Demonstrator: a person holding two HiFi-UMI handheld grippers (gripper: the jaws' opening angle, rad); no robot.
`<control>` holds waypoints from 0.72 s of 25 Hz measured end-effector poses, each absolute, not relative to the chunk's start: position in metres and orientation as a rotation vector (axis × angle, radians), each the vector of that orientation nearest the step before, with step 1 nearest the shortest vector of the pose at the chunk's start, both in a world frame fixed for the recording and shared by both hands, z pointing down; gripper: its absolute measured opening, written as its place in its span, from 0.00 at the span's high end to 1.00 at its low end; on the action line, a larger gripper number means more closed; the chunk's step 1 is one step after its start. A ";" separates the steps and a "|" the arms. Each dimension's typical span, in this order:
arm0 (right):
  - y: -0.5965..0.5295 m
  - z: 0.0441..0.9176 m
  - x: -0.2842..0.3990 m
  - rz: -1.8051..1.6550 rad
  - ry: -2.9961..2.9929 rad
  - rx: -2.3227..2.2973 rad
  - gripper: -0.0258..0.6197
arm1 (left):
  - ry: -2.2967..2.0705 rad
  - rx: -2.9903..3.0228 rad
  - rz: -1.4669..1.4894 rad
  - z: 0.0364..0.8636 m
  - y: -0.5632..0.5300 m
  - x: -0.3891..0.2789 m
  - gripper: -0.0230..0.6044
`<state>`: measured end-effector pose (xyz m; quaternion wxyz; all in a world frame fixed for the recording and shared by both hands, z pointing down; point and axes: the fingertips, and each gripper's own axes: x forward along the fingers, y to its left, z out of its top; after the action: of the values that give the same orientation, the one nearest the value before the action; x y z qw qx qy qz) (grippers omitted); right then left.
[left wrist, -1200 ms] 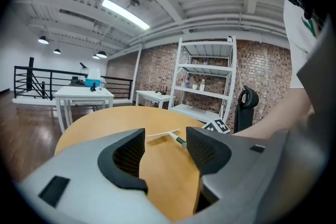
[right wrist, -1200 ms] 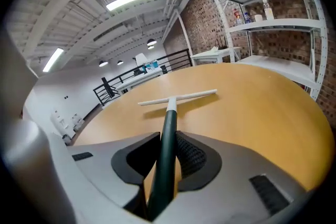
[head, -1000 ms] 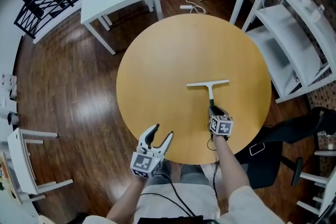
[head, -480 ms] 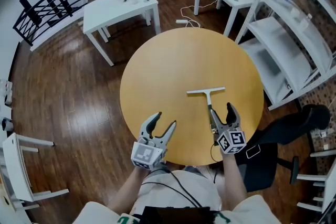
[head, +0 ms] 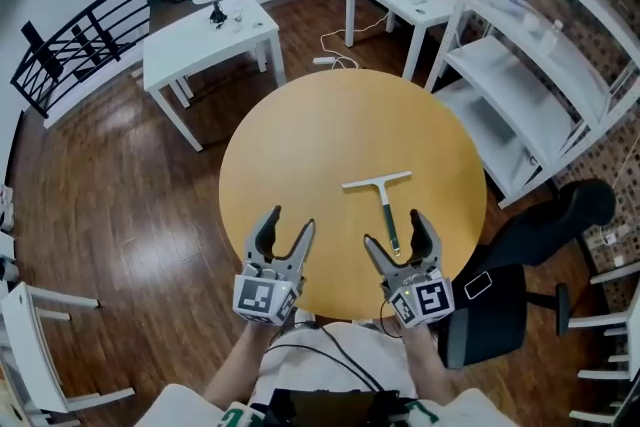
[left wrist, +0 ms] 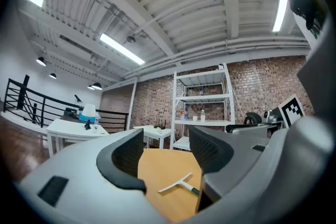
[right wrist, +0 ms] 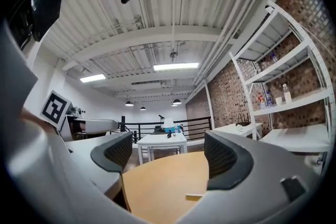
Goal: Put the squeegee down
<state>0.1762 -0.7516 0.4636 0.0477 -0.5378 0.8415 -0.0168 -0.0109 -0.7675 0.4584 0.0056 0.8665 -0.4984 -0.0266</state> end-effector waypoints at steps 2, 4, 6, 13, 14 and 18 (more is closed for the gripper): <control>-0.751 0.462 0.178 -0.044 2.549 -1.659 0.26 | -1.550 2.711 -0.085 0.457 -0.766 -0.010 0.54; -0.753 0.462 0.179 -0.040 2.547 -1.674 0.26 | -1.537 2.706 -0.090 0.453 -0.765 -0.007 0.54; -0.757 0.461 0.178 -0.049 2.540 -1.681 0.26 | -1.546 2.727 -0.073 0.458 -0.766 -0.011 0.54; -0.759 0.457 0.170 -0.093 2.524 -1.613 0.26 | -1.537 2.633 -0.092 0.455 -0.758 -0.012 0.54; -0.759 0.459 0.172 -0.106 2.526 -1.610 0.26 | -1.545 2.633 -0.086 0.460 -0.758 -0.013 0.54; -0.763 0.467 0.170 -0.179 2.511 -1.604 0.26 | -1.570 2.664 -0.056 0.468 -0.758 -0.022 0.54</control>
<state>0.1701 -0.7634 0.4674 0.0782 -0.5359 0.8386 -0.0597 -0.0219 -0.7582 0.4682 0.0247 0.8611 -0.5075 -0.0182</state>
